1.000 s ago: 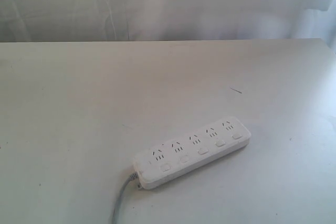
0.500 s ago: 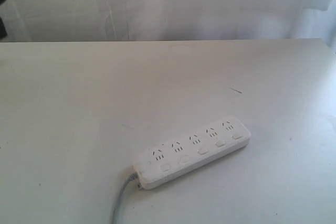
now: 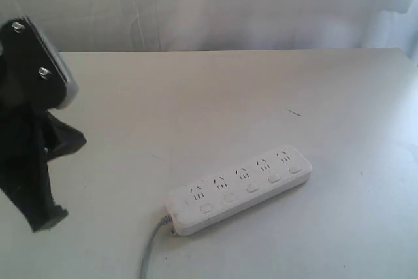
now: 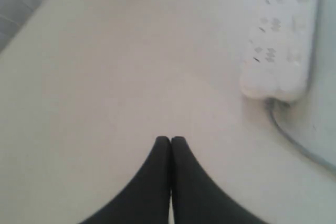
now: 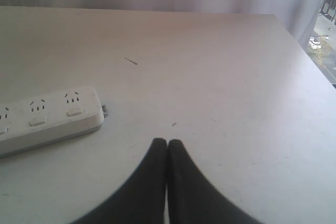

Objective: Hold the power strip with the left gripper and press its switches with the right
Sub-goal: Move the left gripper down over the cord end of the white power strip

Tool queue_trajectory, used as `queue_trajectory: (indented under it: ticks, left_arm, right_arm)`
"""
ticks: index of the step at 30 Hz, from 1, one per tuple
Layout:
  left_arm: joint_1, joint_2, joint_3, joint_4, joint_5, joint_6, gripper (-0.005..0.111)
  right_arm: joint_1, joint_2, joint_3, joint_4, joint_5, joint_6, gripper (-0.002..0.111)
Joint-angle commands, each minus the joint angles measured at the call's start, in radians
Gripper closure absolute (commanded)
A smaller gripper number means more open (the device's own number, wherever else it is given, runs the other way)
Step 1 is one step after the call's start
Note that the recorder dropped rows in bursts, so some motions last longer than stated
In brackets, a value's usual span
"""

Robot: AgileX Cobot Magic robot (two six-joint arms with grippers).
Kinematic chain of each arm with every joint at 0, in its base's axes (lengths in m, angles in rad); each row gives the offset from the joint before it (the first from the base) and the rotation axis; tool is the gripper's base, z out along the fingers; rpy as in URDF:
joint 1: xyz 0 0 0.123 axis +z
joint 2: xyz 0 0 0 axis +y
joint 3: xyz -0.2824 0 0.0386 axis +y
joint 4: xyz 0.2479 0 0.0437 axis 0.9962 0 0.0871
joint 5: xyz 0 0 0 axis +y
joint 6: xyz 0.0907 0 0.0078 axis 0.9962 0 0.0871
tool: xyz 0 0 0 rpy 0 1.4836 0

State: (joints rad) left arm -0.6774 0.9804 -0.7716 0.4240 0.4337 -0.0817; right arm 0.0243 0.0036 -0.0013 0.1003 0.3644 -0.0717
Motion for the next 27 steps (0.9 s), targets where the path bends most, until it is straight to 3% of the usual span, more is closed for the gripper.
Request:
queue_trajectory:
  ticks: [1, 5, 10, 13, 15, 17, 20, 27]
  left_arm:
    - [-0.095, 0.088, -0.121, -0.119, 0.304, 0.151, 0.107]
    - [-0.133, 0.185, -0.233, -0.188, 0.436, 0.226, 0.107]
    - [-0.161, 0.311, -0.337, -0.244, 0.474, 0.288, 0.105]
    - [-0.163, 0.381, -0.363, -0.252, 0.479, 0.306, 0.089]
    - [-0.163, 0.416, -0.374, -0.252, 0.473, 0.306, 0.07]
    - [-0.163, 0.459, -0.389, -0.252, 0.472, 0.285, 0.042]
    - [-0.163, 0.525, -0.422, -0.252, 0.472, 0.257, 0.015]
    - [-0.163, 0.655, -0.514, -0.222, 0.446, 0.293, 0.013]
  right_arm:
    - [0.004, -0.004, 0.001, 0.002, -0.012, 0.0, 0.108]
    - [0.004, -0.004, 0.001, 0.002, -0.012, 0.0, 0.108]
    - [0.004, -0.004, 0.001, 0.002, -0.01, 0.0, 0.108]
    - [0.004, -0.004, 0.001, 0.002, -0.01, 0.0, 0.108]
    - [0.004, -0.004, 0.001, 0.002, -0.01, 0.0, 0.108]
    - [0.004, -0.004, 0.001, 0.002, -0.012, 0.0, 0.108]
    - [0.004, -0.004, 0.001, 0.002, -0.012, 0.0, 0.108]
    - [0.004, -0.004, 0.001, 0.002, -0.012, 0.0, 0.108]
